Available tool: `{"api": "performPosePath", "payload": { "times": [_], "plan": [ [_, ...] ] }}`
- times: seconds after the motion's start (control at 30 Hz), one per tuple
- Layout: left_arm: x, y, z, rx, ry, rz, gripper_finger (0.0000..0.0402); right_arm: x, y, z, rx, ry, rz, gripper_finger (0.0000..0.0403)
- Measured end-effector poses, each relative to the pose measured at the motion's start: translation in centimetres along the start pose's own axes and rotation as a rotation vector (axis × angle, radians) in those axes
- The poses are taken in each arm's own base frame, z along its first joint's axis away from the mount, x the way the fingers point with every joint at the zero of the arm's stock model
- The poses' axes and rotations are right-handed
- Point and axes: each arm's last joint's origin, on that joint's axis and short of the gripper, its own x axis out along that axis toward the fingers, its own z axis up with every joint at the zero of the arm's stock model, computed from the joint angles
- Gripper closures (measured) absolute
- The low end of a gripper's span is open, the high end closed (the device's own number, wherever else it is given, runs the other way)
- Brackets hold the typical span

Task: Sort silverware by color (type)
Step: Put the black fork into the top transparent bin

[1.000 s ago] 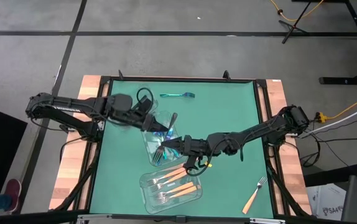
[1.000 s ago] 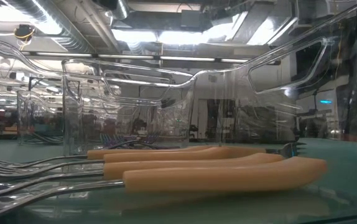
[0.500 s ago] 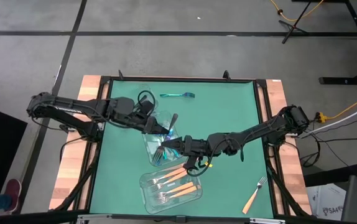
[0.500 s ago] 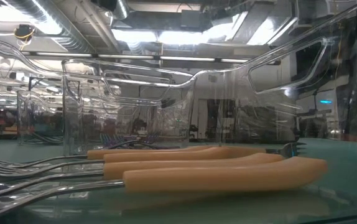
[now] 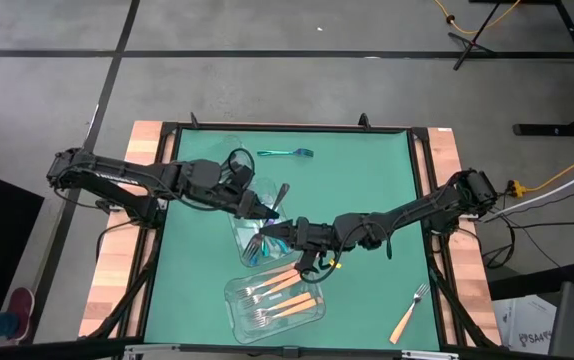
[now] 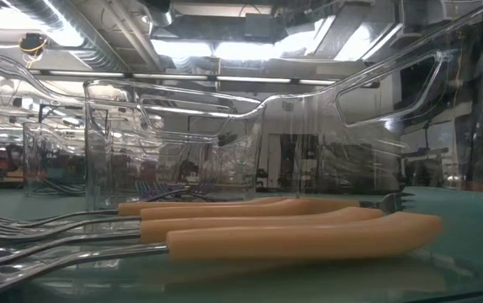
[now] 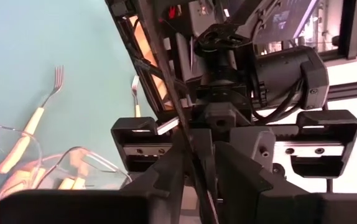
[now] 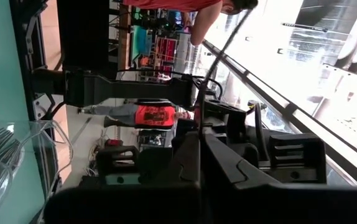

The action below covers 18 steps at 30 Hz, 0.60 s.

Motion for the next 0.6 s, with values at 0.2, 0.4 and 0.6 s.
{"api": "performPosePath", "payload": {
  "times": [0.2,0.4,0.6],
  "plan": [
    [0.01,0.02,0.02,0.002,-0.008,0.003,0.0361,0.0,0.01,0.01,0.0,0.0,0.001,0.0403],
    [-0.02,-0.06,0.07,-0.001,-0.017,-0.003,0.0396,0.0,0.14,0.02,-0.006,0.0,0.012,0.0403],
    [-0.02,-0.03,0.07,0.0,-0.019,0.0,0.0397,0.0,0.15,0.02,-0.006,0.001,0.013,0.0403]
  ]
}}
